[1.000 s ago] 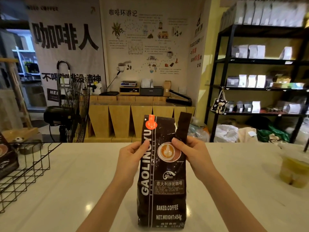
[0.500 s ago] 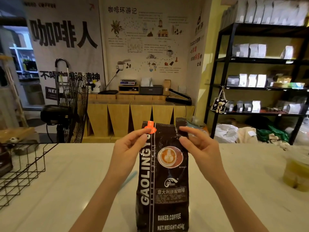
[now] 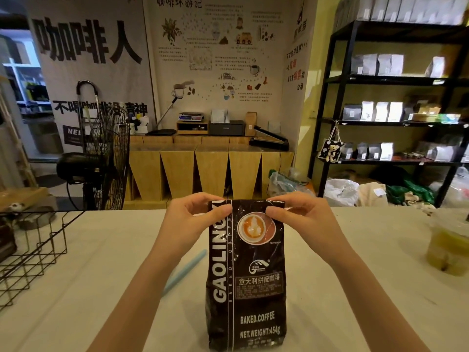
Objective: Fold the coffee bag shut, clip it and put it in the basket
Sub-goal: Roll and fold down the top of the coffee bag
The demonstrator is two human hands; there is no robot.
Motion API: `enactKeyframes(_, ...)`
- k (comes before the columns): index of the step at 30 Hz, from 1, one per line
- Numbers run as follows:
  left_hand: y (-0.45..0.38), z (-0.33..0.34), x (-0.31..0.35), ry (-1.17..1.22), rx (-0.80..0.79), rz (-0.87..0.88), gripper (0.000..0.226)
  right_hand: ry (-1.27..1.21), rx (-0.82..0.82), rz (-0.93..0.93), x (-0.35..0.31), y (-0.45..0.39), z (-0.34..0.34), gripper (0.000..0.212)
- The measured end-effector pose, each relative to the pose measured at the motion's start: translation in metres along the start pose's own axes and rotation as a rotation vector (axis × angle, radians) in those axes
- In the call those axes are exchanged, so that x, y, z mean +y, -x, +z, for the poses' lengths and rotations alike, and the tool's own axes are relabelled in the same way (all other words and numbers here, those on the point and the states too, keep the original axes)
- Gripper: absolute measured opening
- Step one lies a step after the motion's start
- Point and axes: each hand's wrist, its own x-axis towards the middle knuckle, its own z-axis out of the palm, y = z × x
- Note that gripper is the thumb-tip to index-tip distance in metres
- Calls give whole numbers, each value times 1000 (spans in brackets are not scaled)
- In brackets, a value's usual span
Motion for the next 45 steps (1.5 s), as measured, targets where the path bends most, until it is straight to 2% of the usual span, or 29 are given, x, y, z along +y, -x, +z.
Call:
enactKeyframes(3, 1, 2, 0, 23, 9, -25, 13, 108, 14, -1, 1, 0, 1, 18)
enactKeyframes(6, 3, 2, 1, 48, -9, -43, 24, -82, -67, 52, 0, 2, 1, 20)
enactKeyframes(8, 3, 0, 0, 50, -13, -70, 31, -209, -101, 88, 1, 4, 3, 14)
enactKeyframes(14, 6, 0, 1, 206, -154, -188, 31, -233, -49, 57, 0, 6, 11, 21)
enactKeyframes(21, 8, 1, 6, 249, -126, -161, 21, -246, -42, 71, -3, 8, 7, 24)
enactKeyframes(34, 8, 3, 2, 299, -73, -115, 24, -288, -32, 143, -3, 6, 11, 12)
enactKeyframes(41, 7, 5, -2, 301, -71, -120, 34, -337, 43, 157, -2, 4, 15, 16)
enactKeyframes(45, 8, 6, -5, 292, -45, -90, 35, -351, 11, 175, -1, 4, 15, 17)
